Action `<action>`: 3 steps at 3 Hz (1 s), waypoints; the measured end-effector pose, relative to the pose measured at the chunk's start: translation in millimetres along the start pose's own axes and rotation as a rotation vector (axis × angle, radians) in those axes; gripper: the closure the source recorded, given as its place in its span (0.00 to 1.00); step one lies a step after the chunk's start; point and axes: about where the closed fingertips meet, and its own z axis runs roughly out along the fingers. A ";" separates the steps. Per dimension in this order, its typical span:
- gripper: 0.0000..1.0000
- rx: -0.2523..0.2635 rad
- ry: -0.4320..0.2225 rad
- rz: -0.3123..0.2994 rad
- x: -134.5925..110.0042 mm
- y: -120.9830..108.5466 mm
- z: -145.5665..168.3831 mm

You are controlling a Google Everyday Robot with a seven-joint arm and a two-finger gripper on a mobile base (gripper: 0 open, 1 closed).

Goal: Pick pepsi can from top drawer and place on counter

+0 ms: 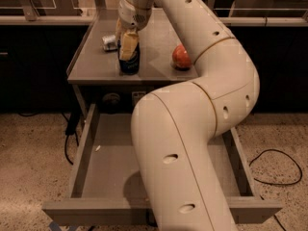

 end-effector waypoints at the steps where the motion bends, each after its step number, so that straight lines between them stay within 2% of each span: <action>1: 0.74 0.000 0.000 0.000 0.0 0.0 0.0; 3: 0.12 0.000 0.000 0.000 0.0 0.0 0.0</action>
Offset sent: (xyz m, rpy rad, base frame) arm 0.0000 0.0000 0.0000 0.0000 0.0000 0.0000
